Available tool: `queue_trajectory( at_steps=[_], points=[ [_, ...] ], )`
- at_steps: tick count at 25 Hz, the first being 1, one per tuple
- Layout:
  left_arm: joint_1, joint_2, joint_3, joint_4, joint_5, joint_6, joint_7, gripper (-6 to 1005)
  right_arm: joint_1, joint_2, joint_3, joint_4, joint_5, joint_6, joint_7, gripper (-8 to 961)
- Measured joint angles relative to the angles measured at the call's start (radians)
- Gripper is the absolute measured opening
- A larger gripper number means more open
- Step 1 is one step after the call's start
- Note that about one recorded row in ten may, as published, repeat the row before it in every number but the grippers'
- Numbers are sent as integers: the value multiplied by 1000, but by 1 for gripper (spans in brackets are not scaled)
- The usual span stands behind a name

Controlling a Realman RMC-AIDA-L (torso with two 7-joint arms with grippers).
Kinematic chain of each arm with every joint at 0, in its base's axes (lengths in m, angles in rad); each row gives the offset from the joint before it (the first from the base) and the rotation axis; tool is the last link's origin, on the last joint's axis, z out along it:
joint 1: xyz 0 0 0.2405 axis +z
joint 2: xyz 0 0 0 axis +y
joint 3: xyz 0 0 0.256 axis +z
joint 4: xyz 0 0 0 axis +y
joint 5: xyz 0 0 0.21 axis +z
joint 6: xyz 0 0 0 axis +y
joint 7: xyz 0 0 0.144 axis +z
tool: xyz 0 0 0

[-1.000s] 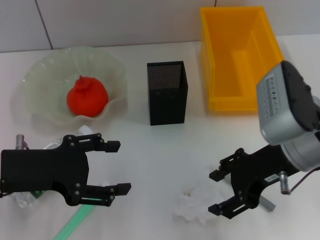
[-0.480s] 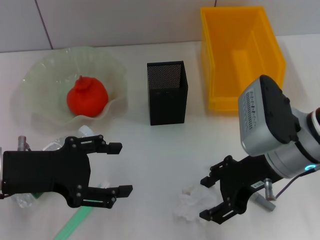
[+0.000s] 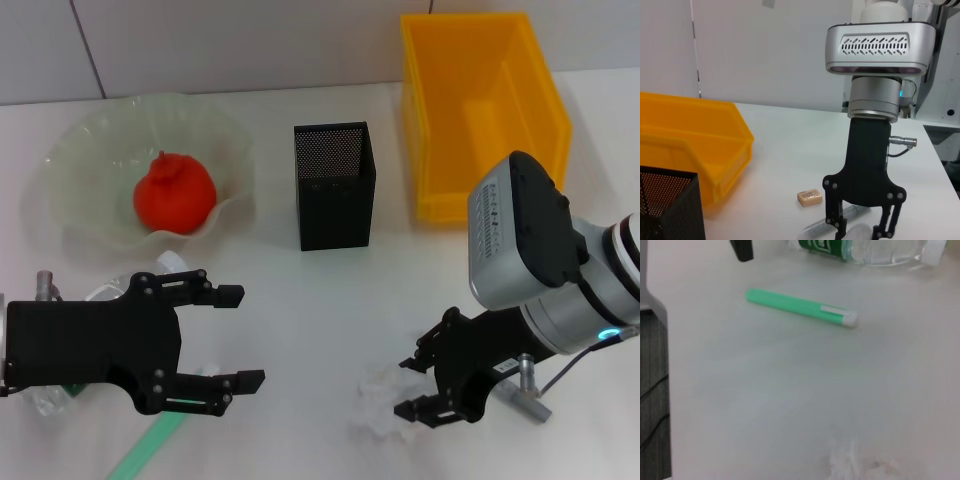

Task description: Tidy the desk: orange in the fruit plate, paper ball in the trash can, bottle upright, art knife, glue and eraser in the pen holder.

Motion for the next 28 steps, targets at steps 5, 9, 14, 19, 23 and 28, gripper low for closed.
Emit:
queue_trajectory(
  at_steps=[5, 9, 14, 19, 23, 28],
  points=[
    [0, 1, 0, 0, 2, 0, 0, 857, -9, 0, 8, -14, 0, 11, 2, 477],
    [0, 2, 0, 0, 2, 0, 0, 857, -33, 0, 11, -47, 0, 10, 3, 390],
    [0, 0, 1, -10, 2, 0, 4, 857, -71, 2, 25, -111, 2, -2, 3, 343],
    [-1, 0, 2, -13, 2, 1, 4, 857, -127, 4, 48, -251, 8, -35, 13, 342],
    [0, 0, 3, -19, 2, 2, 4, 857, -154, 4, 79, -345, 8, -45, 15, 341],
    [-1, 0, 22, -29, 2, -4, 5, 857, -161, 4, 172, -440, 5, -53, 15, 341]
  ],
)
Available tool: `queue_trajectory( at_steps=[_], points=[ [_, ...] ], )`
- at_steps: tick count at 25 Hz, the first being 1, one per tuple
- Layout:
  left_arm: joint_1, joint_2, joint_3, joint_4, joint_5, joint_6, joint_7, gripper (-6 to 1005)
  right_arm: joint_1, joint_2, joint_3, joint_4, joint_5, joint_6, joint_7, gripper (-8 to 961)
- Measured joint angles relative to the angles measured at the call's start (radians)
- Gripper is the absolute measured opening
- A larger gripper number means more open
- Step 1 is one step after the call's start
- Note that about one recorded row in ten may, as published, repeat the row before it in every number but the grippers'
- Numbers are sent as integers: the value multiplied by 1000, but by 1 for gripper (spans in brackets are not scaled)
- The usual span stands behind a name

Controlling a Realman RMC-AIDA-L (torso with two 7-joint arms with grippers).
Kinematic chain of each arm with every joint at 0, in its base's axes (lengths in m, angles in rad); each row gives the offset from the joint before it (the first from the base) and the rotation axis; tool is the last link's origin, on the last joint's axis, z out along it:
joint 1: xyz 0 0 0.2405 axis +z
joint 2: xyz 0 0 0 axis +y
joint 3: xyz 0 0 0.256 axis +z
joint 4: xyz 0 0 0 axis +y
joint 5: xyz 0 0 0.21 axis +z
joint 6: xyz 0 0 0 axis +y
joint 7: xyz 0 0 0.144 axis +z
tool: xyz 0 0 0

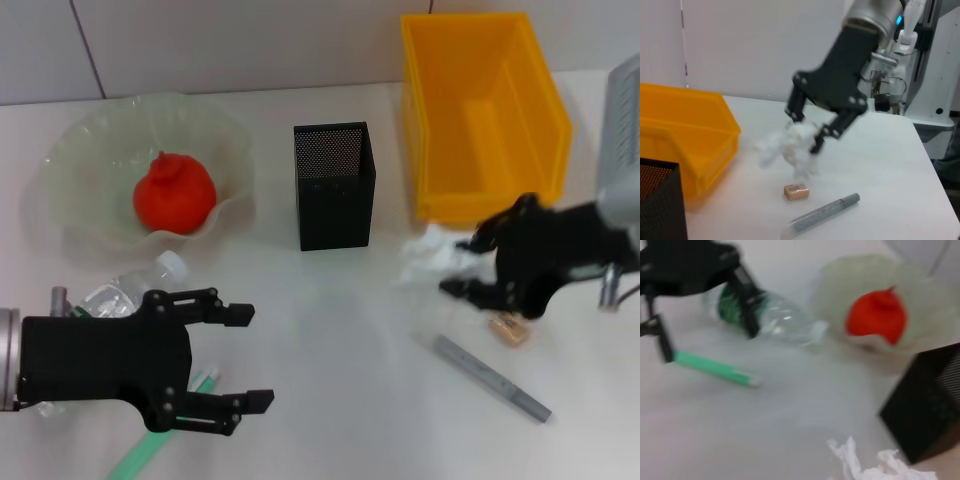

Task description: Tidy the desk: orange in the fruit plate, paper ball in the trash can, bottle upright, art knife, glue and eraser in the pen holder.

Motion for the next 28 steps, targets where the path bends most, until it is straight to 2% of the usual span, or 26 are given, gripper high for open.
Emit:
queue_trajectory(
  at_steps=[6, 11, 19, 28],
  points=[
    [-4, -1, 29, -6, 0, -4, 11, 856, 14, -5, 106, -43, -25, 43, -24, 340],
    [-12, -2, 33, -9, 1, -5, 11, 856, 16, -6, 123, -20, -94, 144, -39, 339],
    [-12, -2, 33, -12, 2, -6, 11, 856, 47, -8, 135, 118, -152, 313, -73, 339],
    [-15, -2, 33, -13, 2, -9, 11, 856, 110, -8, 147, 206, -176, 394, -81, 338]
  ],
)
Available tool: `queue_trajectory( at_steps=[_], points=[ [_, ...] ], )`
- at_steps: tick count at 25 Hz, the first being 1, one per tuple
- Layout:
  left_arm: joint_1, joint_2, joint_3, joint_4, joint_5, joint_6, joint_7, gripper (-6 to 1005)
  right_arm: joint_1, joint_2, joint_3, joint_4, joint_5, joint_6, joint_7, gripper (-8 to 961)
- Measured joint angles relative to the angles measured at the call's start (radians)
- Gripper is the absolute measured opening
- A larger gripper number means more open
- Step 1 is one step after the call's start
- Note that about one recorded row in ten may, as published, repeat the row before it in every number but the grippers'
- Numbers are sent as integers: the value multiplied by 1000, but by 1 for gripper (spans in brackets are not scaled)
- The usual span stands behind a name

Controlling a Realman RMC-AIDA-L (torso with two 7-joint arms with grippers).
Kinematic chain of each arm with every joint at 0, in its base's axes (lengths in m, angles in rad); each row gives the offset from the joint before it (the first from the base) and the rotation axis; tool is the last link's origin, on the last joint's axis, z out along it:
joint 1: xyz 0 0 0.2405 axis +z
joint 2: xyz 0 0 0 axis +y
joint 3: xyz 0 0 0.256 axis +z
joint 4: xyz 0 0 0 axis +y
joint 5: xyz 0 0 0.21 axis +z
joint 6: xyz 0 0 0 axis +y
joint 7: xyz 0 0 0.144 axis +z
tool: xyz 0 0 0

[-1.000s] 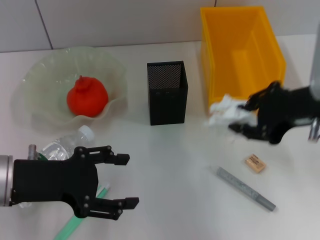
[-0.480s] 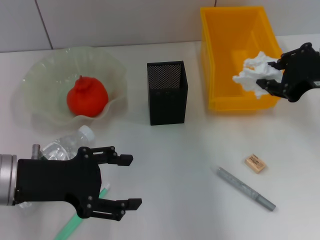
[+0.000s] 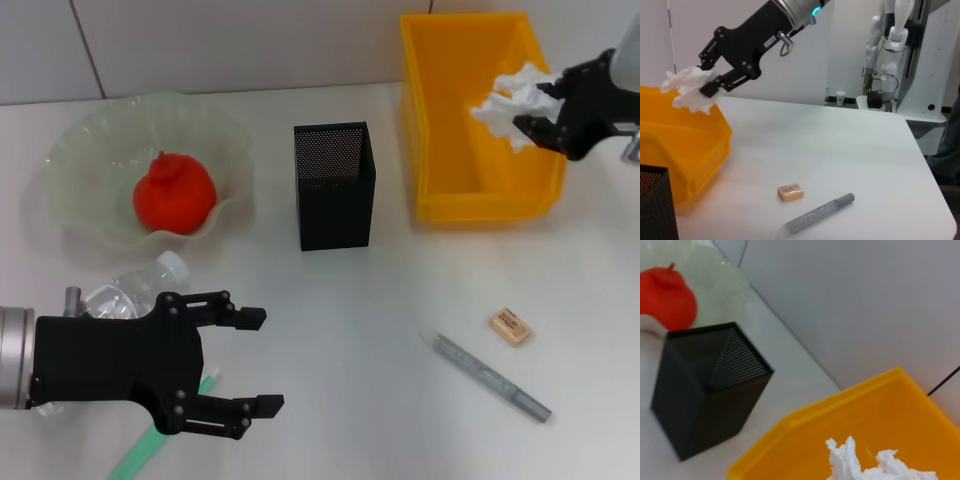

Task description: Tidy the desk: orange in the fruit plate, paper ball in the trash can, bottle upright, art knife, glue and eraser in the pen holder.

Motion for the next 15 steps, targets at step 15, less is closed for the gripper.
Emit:
queue_trajectory(
  at_steps=[15],
  points=[
    [-9, 0, 22, -9, 1, -9, 14, 856, 61, 0, -10, 184, 8, 202, -87, 336]
  ],
)
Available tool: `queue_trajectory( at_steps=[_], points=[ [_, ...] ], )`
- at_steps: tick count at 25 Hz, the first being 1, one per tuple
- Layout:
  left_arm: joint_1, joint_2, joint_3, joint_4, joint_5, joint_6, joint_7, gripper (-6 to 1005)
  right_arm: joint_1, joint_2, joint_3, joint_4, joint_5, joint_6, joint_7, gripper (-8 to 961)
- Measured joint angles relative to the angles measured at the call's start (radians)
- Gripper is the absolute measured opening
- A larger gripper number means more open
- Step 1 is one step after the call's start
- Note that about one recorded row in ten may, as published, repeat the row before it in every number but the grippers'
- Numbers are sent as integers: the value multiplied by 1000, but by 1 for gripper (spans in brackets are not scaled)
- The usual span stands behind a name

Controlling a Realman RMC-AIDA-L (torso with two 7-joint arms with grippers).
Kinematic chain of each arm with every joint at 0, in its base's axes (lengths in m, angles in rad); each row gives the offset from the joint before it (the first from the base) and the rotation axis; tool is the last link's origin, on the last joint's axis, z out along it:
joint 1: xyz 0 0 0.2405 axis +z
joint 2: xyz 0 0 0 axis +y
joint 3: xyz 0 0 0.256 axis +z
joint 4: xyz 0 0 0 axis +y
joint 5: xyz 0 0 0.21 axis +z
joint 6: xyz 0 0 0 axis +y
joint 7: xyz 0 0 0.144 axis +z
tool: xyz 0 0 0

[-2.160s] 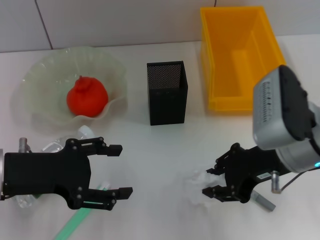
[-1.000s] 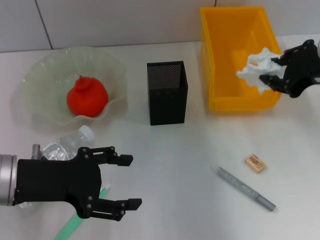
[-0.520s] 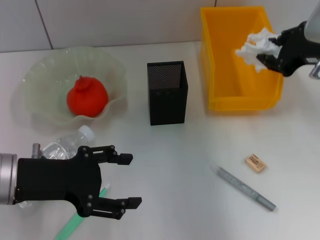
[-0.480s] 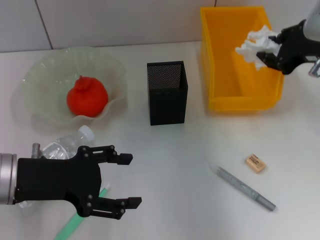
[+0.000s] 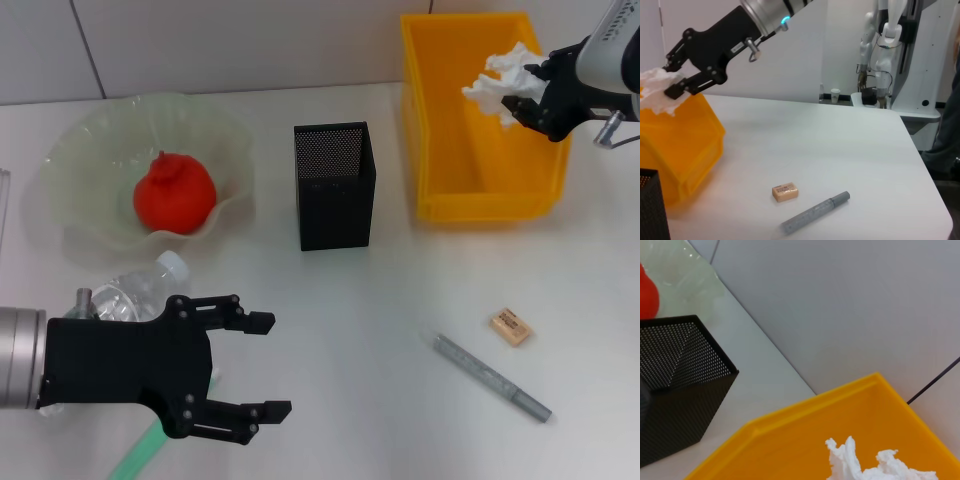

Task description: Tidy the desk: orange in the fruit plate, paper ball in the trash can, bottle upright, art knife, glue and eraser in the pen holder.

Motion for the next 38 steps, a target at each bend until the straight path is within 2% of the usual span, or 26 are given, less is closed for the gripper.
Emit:
queue_trajectory(
  at_steps=[8, 14, 21, 25, 30, 31, 32, 36, 38],
  points=[
    [-4, 0, 4, -2, 0, -2, 1, 856, 5, 4, -10, 35, 15, 54, 0, 338],
    [-5, 1, 4, -2, 0, -2, 2, 856, -13, 3, -39, 12, 37, 80, 0, 408],
    [-7, 1, 4, -3, 0, -3, 3, 856, -13, 3, -36, 9, 39, 86, 0, 621],
    [-7, 1, 4, -3, 0, -12, 3, 856, -30, 4, -39, -15, 57, 86, 0, 646],
    [-10, 1, 3, -12, 0, -25, 3, 856, -105, 2, -51, -115, 210, 74, -43, 652],
    [-11, 1, 4, -13, 0, -32, 3, 856, -146, 3, -54, -155, 297, 63, -91, 652],
    [-11, 1, 4, -13, 0, -32, 3, 856, -146, 3, -54, -155, 297, 63, -91, 652],
    [-13, 1, 4, -14, 0, -38, 3, 856, -233, 5, -56, -205, 504, -5, -219, 652],
    [-13, 1, 4, -14, 0, -40, 3, 856, -243, 5, -54, -207, 533, -22, -234, 652]
  ],
)
